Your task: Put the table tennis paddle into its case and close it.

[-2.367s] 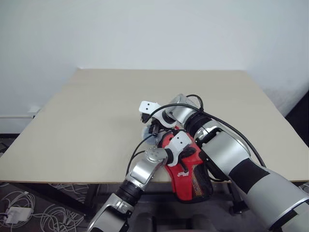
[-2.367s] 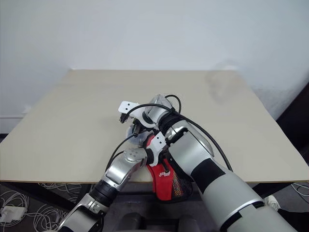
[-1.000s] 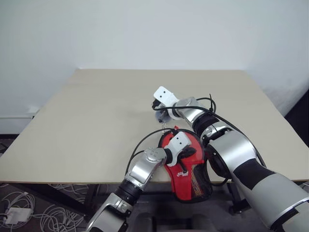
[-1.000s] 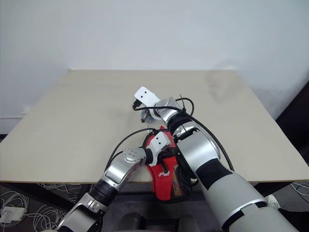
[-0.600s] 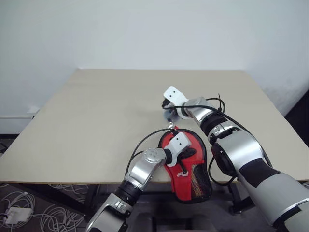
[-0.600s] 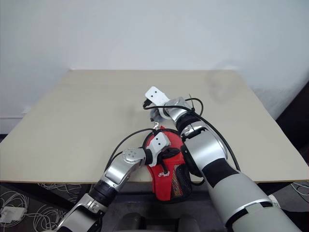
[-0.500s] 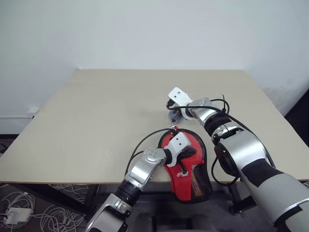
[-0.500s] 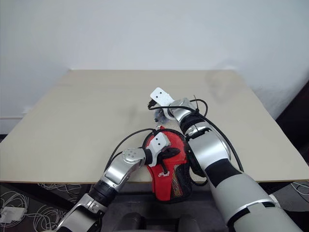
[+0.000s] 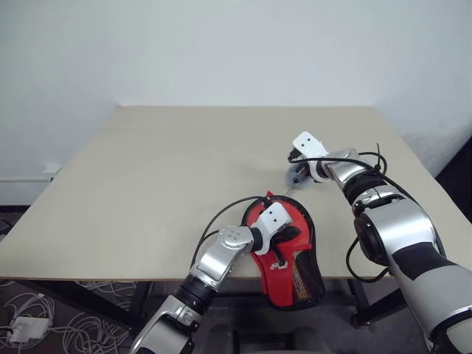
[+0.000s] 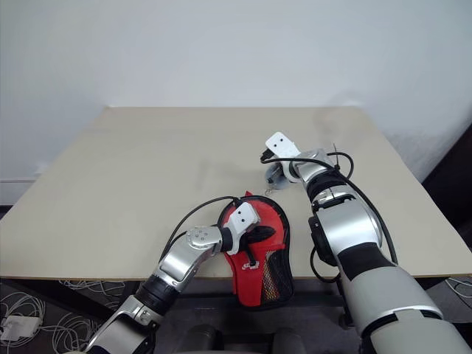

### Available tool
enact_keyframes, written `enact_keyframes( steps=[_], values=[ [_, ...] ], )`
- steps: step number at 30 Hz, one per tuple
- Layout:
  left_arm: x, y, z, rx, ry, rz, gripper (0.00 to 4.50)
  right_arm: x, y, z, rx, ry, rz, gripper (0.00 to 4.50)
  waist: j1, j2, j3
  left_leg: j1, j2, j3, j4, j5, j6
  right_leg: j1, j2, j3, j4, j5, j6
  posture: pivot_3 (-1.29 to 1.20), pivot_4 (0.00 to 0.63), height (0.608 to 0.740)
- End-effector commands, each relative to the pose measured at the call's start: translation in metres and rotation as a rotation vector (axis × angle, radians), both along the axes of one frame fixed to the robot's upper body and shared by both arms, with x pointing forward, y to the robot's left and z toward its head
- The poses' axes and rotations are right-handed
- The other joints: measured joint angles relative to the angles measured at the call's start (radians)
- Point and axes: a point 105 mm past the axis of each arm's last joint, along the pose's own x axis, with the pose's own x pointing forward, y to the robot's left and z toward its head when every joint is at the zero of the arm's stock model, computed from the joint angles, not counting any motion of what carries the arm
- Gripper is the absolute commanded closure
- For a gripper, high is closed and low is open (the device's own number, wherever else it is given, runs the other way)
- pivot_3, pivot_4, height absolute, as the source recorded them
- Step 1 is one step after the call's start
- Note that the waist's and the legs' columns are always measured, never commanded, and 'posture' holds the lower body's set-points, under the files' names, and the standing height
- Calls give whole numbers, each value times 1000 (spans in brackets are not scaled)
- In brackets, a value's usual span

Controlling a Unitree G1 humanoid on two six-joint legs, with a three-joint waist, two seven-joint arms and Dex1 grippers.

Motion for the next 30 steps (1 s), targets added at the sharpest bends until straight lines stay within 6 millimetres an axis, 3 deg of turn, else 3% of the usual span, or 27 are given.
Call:
enact_keyframes(
  steps=[1, 7, 15, 22, 26, 30],
  values=[
    [-15, 9, -41, 97, 127, -6, 4500, 5, -24, 25, 24, -48, -16, 4488, 3, 0, 0, 0, 0, 0, 0, 0, 0, 0, 0, 0, 0, 0, 0, 0, 0, 740],
    [-14, 8, -41, 99, 124, -17, 4500, -3, -52, 26, 67, 5, -30, 4488, 4, 2, 0, 0, -1, 0, 1, 0, 1, 1, 0, 0, -1, 0, 0, 0, 0, 740],
    [-12, 5, -41, 99, 121, -44, 4500, -28, -99, 30, 127, 97, -78, 4488, 11, 4, 0, 0, -1, 0, 2, -1, 2, 1, -1, 0, -1, 0, 1, 0, 0, 740],
    [-12, 4, -42, 101, 120, -58, 4500, -57, -114, 30, 188, 154, -81, 4488, 12, 6, 0, -1, -2, 0, 3, -2, 3, 1, -1, 0, -1, -1, 1, 0, 0, 740],
    [-12, 4, -43, 105, 121, -66, 4500, -64, -117, 25, 176, 161, -98, 4488, 11, 7, 0, 0, -2, 1, 3, -2, 3, 1, -1, 1, -1, -1, 1, 0, 0, 740],
    [-12, 4, -43, 107, 120, -70, 4500, -59, -110, 29, 198, 135, -108, 3206, 10, 7, 0, 0, -2, 1, 3, -2, 3, 1, -1, 1, -1, -1, 1, 0, 0, 740]
  ],
)
